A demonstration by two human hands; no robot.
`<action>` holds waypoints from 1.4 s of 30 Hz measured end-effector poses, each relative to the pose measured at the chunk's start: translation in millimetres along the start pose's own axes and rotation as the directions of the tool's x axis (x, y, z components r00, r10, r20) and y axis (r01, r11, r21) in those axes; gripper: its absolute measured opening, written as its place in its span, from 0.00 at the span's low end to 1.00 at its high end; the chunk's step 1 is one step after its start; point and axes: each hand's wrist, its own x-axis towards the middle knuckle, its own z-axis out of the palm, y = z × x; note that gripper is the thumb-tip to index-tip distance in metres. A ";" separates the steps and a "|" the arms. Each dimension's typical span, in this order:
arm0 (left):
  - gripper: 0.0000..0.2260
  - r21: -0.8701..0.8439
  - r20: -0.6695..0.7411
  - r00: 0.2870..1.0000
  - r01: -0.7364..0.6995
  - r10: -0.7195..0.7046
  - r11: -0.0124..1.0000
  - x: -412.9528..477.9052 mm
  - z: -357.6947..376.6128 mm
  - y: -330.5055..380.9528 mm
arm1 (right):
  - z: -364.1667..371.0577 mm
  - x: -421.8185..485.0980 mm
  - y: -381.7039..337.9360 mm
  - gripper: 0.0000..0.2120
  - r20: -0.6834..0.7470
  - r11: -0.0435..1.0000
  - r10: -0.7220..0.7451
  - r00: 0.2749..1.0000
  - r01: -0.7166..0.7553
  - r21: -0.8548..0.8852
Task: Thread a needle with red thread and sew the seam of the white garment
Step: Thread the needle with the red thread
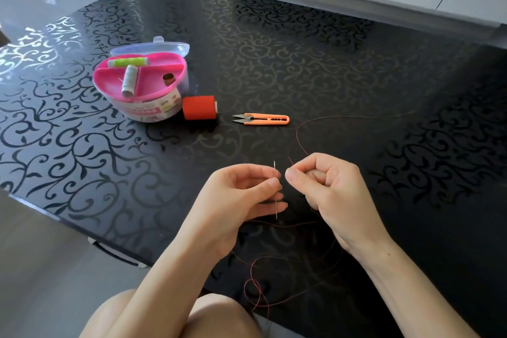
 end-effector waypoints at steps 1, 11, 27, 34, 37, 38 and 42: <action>0.04 0.003 -0.006 1.000 -0.005 0.005 1.000 -0.5 -0.1 -0.3 | 0.0 -0.5 -0.5 0.09 0.008 1.000 -0.010 1.000 0.010 -0.006; 0.07 0.070 -0.007 0.999 -0.044 0.045 0.997 -3.5 2.2 -1.1 | -4.9 0.0 -0.9 0.11 0.089 0.992 0.072 0.993 -0.080 0.097; 0.07 0.217 0.068 0.989 -0.141 0.129 0.966 -5.2 4.6 -5.2 | -10.5 3.6 -1.9 0.06 0.267 0.905 0.243 0.932 -0.317 0.284; 0.07 0.250 0.083 0.985 -0.167 0.151 0.954 -5.4 4.3 -7.0 | -10.4 4.2 -1.4 0.07 0.273 0.896 0.246 0.930 -0.326 0.302; 0.07 0.253 0.088 0.984 -0.170 0.152 0.952 -5.6 4.7 -7.1 | -9.5 4.5 -1.2 0.07 0.274 0.898 0.246 0.930 -0.325 0.296; 0.07 0.253 0.089 0.984 -0.171 0.154 0.952 -5.7 4.7 -7.0 | -9.4 4.6 -1.2 0.07 0.274 0.898 0.248 0.929 -0.326 0.295; 0.08 0.254 0.091 0.983 -0.177 0.159 0.951 -5.3 4.4 -7.1 | -9.7 4.3 -0.4 0.07 0.269 0.898 0.257 0.928 -0.332 0.290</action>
